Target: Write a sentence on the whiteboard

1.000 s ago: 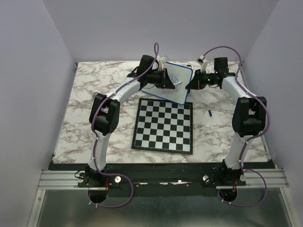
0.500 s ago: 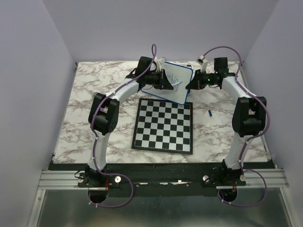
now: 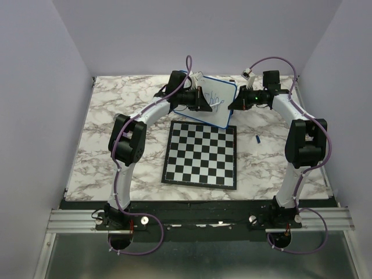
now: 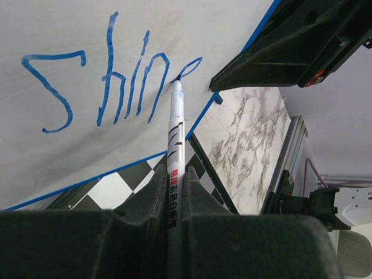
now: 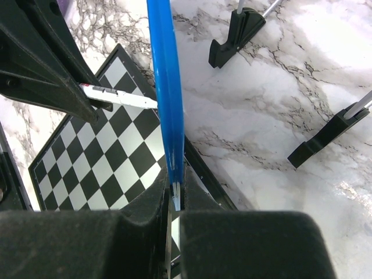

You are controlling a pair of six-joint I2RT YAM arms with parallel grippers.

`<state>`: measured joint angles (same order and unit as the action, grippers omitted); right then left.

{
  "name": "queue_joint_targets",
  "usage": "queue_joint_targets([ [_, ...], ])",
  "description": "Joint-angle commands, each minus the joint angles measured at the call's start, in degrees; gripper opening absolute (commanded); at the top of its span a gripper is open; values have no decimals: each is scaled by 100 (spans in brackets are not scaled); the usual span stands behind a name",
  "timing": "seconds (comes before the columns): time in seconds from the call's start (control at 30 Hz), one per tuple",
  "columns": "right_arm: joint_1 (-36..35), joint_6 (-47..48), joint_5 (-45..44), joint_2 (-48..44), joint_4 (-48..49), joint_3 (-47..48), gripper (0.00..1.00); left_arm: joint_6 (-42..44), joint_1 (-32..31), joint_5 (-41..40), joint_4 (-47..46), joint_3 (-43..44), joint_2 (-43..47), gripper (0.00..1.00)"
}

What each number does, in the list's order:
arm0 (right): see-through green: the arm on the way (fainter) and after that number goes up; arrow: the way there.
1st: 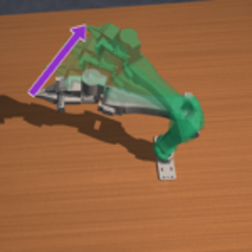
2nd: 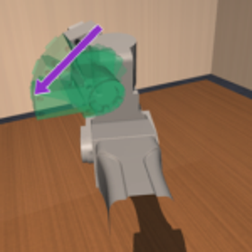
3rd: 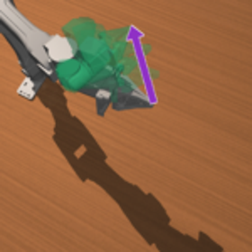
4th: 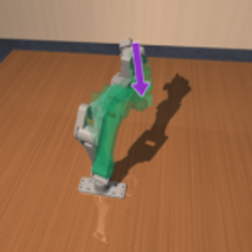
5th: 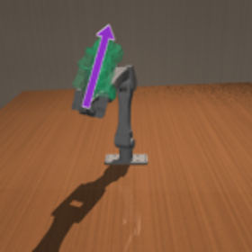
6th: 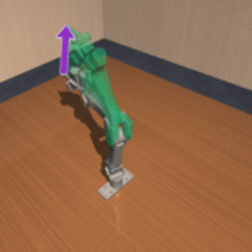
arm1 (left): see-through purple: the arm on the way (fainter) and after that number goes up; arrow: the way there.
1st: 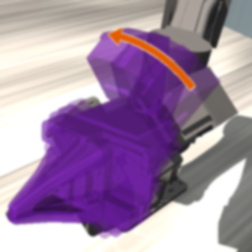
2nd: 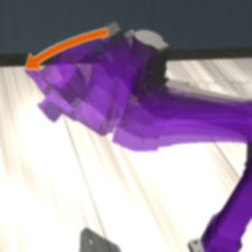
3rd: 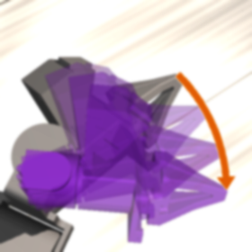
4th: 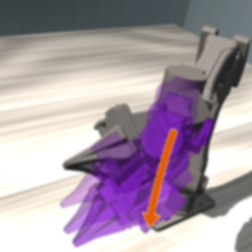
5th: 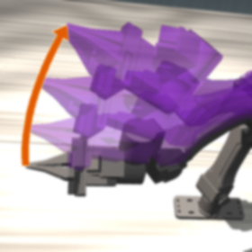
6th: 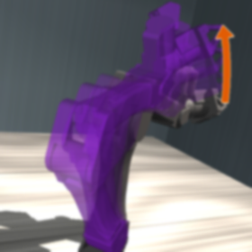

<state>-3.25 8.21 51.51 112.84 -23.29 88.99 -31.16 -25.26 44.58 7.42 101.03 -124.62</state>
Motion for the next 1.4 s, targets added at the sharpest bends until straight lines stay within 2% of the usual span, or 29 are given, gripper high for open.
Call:
queue_joint_targets([
  [0.0, -45, 67, 334, -51, -88, 162, 0, 101, 38, -353, 154, -216, 43, 0],
  [0.83, -45, 58, 351, -78, -97, 162, 0, 207, -190, 51, 207, -189, 8, 0],
  [1.13, -45, 58, 334, -86, -97, 162, 0, -197, -190, 420, -469, -549, 359, 0],
  [1.37, -45, 49, 290, -60, -97, 189, 0, -426, -85, 552, -1215, -1329, 1148, 0],
])
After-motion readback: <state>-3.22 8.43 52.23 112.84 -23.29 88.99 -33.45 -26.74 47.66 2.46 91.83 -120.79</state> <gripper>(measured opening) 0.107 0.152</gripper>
